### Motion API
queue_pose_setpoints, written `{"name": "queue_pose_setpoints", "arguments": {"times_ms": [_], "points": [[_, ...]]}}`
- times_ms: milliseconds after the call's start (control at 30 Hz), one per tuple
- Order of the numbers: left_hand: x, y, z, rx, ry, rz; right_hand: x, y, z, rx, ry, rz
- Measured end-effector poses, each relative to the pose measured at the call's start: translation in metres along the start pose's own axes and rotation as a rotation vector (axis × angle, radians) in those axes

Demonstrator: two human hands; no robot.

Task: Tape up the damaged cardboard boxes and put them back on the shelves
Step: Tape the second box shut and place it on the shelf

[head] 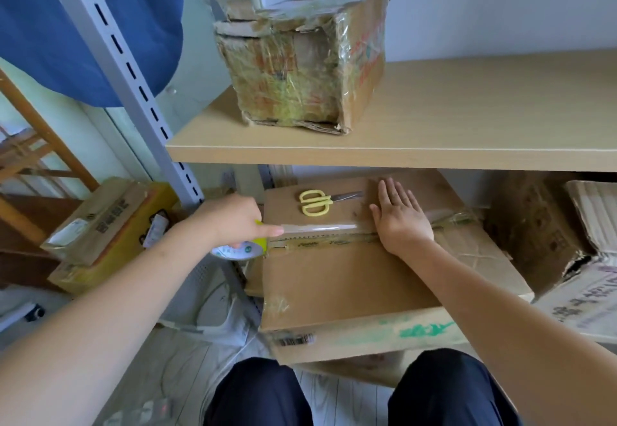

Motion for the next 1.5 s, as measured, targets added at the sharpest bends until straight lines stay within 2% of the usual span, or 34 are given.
{"name": "queue_pose_setpoints", "arguments": {"times_ms": [133, 300, 400, 467, 533, 600, 667, 800, 867, 1000, 1100, 1167, 1267, 1300, 1400, 1500], "points": [[-0.013, -0.002, 0.007, 0.074, 0.002, 0.060, 0.005, 0.002, -0.007, -0.037, -0.017, -0.008], [-0.012, -0.007, 0.008, 0.130, 0.056, -0.003, 0.010, 0.008, -0.049, -0.139, -0.132, 0.071], [-0.016, -0.008, 0.009, 0.130, 0.075, -0.017, 0.002, 0.016, -0.089, -0.005, -0.119, 0.136], [-0.015, -0.010, 0.009, 0.113, 0.074, -0.010, -0.008, 0.016, -0.103, 0.111, -0.053, 0.073], [-0.016, -0.010, 0.006, 0.068, 0.109, -0.018, -0.012, 0.011, -0.102, 0.136, -0.036, -0.018], [-0.019, -0.009, -0.001, 0.006, 0.233, -0.076, -0.013, 0.008, -0.094, 0.146, -0.029, -0.055], [-0.021, -0.003, -0.009, -0.002, 0.463, -0.145, -0.012, 0.008, -0.091, 0.170, -0.029, -0.064], [-0.024, 0.004, -0.016, -0.051, 0.837, -0.184, -0.011, 0.010, -0.078, 0.183, -0.017, -0.073], [-0.027, 0.002, -0.013, -0.081, 0.815, -0.196, -0.009, 0.011, -0.065, 0.182, -0.011, -0.089], [-0.050, -0.005, -0.011, -0.086, 0.535, -0.165, -0.008, 0.011, -0.048, 0.178, 0.014, -0.115], [-0.073, -0.010, -0.013, -0.072, 0.589, -0.143, -0.010, 0.010, -0.048, 0.184, 0.013, -0.112], [-0.086, -0.014, -0.011, -0.072, 0.681, -0.185, -0.008, 0.012, -0.049, 0.202, 0.015, -0.062], [-0.095, -0.022, -0.008, -0.047, 0.752, -0.260, 0.003, 0.019, -0.057, 0.333, 0.064, 0.181], [-0.096, -0.023, -0.008, -0.043, 0.749, -0.267, 0.005, 0.020, -0.066, 0.392, 0.050, 0.217], [-0.098, -0.025, -0.008, -0.019, 0.781, -0.276, 0.003, 0.016, -0.113, 0.403, -0.128, 0.112], [-0.107, -0.022, -0.009, 0.021, 0.900, -0.300, -0.010, 0.009, -0.142, 0.391, -0.051, -0.046]]}}
Point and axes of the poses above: each hand's wrist, its own y-axis away from the middle knuckle, its own x-axis out of the back of the hand, z = x × y, the point moved 2 cm from there along -y, towards the middle knuckle, and after that the axes turned 4 degrees about y, right-handed, at the moved point
